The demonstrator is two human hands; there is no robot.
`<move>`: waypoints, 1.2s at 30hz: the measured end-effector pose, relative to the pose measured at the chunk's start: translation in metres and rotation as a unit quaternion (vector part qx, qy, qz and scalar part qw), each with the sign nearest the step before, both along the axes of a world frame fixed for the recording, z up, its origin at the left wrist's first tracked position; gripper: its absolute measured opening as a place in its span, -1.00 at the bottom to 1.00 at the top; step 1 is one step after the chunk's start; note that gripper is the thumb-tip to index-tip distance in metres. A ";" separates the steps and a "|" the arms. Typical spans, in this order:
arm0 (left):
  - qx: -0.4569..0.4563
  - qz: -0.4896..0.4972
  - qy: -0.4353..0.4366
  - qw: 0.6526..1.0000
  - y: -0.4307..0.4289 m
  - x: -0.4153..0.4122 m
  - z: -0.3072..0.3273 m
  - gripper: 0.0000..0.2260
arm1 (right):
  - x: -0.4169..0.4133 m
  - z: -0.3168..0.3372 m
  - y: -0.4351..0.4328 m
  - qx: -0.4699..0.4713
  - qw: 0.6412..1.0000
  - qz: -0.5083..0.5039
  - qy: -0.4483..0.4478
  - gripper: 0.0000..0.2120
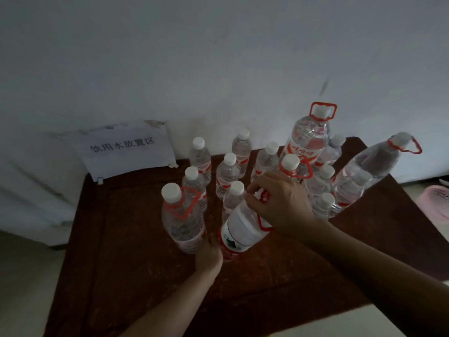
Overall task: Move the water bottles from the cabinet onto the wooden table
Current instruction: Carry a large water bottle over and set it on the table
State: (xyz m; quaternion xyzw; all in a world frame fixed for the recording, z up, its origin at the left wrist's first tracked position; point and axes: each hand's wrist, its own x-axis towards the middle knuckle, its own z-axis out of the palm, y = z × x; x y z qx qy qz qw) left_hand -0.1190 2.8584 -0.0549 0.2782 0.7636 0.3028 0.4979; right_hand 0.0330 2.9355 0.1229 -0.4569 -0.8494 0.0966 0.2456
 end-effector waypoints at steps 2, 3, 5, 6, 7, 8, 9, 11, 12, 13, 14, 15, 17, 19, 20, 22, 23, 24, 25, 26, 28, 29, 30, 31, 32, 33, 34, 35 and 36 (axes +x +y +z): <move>-0.012 -0.024 0.015 1.000 -0.009 -0.006 0.006 -0.80 | -0.005 0.000 0.002 -0.004 1.000 0.025 0.010 -0.79; -0.016 -0.038 0.019 0.999 -0.014 -0.009 0.011 -0.83 | -0.007 0.000 0.001 -0.001 0.999 0.036 0.012 -0.77; -0.028 -0.070 0.022 0.997 -0.023 -0.017 0.017 -0.92 | -0.012 0.000 0.001 0.007 0.998 0.058 0.009 -0.79; -0.033 -0.079 0.024 0.996 -0.029 -0.021 0.020 -0.94 | -0.015 0.000 0.000 0.012 0.997 0.071 0.007 -0.83; -0.036 -0.088 0.031 0.995 -0.034 -0.024 0.022 -0.92 | -0.017 0.000 0.000 0.017 0.996 0.087 0.001 -0.84; -0.035 -0.095 0.041 0.994 -0.037 -0.027 0.021 -0.89 | -0.019 0.001 -0.001 0.022 0.994 0.103 -0.007 -0.84; -0.036 -0.094 0.052 0.994 -0.043 -0.029 0.024 -0.88 | -0.021 0.002 -0.003 0.028 0.992 0.124 -0.016 -0.84; -0.043 -0.093 0.069 0.992 -0.049 -0.035 0.026 -0.89 | -0.029 0.003 -0.003 0.042 0.986 0.154 -0.041 -0.81; -0.045 -0.084 0.082 0.992 -0.057 -0.036 0.028 -0.89 | -0.031 0.005 -0.005 0.046 0.982 0.176 -0.057 -0.80; -0.047 -0.079 0.097 0.991 -0.064 -0.037 0.031 -0.89 | -0.034 0.007 -0.007 0.044 0.977 0.195 -0.079 -0.77; -0.046 -0.070 0.113 0.990 -0.073 -0.036 0.033 -0.89 | -0.038 0.010 -0.009 0.038 0.970 0.216 -0.105 -0.74; -0.048 -0.064 0.130 0.988 -0.083 -0.034 0.036 -0.88 | -0.042 0.012 -0.010 0.032 0.964 0.231 -0.131 -0.69; -0.051 -0.055 0.162 0.984 -0.103 -0.028 0.042 -0.85 | -0.048 0.017 -0.014 0.016 0.951 0.258 -0.169 -0.62; -0.052 -0.040 0.184 0.981 -0.123 -0.023 0.049 -0.83 | -0.051 0.022 -0.015 0.005 0.943 0.276 -0.184 -0.57; -0.046 -0.030 0.196 0.979 -0.133 -0.022 0.051 -0.83 | -0.051 0.024 -0.014 0.001 0.941 0.278 -0.191 -0.55; -0.044 -0.008 0.218 0.975 -0.154 -0.020 0.059 -0.82 | -0.050 0.029 -0.015 0.005 0.939 0.268 -0.216 -0.48; -0.048 -0.001 0.224 0.973 -0.163 -0.021 0.063 -0.81 | -0.049 0.031 -0.015 0.017 0.938 0.260 -0.230 -0.42; -0.051 0.015 0.229 0.972 -0.177 -0.021 0.068 -0.80 | -0.051 0.036 -0.021 0.037 0.934 0.265 -0.237 -0.39; -0.056 0.033 0.237 0.969 -0.194 -0.022 0.074 -0.80 | -0.056 0.042 -0.033 0.059 0.931 0.279 -0.230 -0.39; -0.063 0.049 0.248 0.965 -0.208 -0.024 0.079 -0.80 | -0.063 0.047 -0.045 0.074 0.930 0.294 -0.209 -0.42; -0.072 0.077 0.274 0.956 -0.240 -0.030 0.090 -0.84 | -0.081 0.058 -0.078 0.086 0.925 0.331 -0.164 -0.52; -0.073 0.091 0.286 0.951 -0.258 -0.034 0.095 -0.86 | -0.091 0.061 -0.098 0.087 0.919 0.355 -0.150 -0.55; -0.076 0.108 0.296 0.946 -0.277 -0.038 0.100 -0.88 | -0.100 0.063 -0.119 0.087 0.909 0.381 -0.145 -0.57; -0.082 0.129 0.305 0.940 -0.297 -0.042 0.107 -0.88 | -0.110 0.063 -0.141 0.087 0.897 0.409 -0.145 -0.59; -0.089 0.152 0.313 0.933 -0.318 -0.046 0.113 -0.84 | -0.119 0.061 -0.164 0.088 0.883 0.434 -0.154 -0.59; -0.095 0.168 0.320 0.928 -0.333 -0.049 0.116 -0.79 | -0.126 0.056 -0.181 0.086 0.872 0.452 -0.169 -0.60; -0.102 0.187 0.324 0.922 -0.355 -0.052 0.122 -0.76 | -0.135 0.051 -0.203 0.086 0.858 0.472 -0.183 -0.60; -0.107 0.201 0.327 0.917 -0.377 -0.056 0.128 -0.74 | -0.144 0.046 -0.225 0.089 0.844 0.491 -0.197 -0.60; -0.113 0.212 0.332 0.912 -0.400 -0.059 0.133 -0.73 | -0.153 0.042 -0.247 0.091 0.832 0.506 -0.208 -0.60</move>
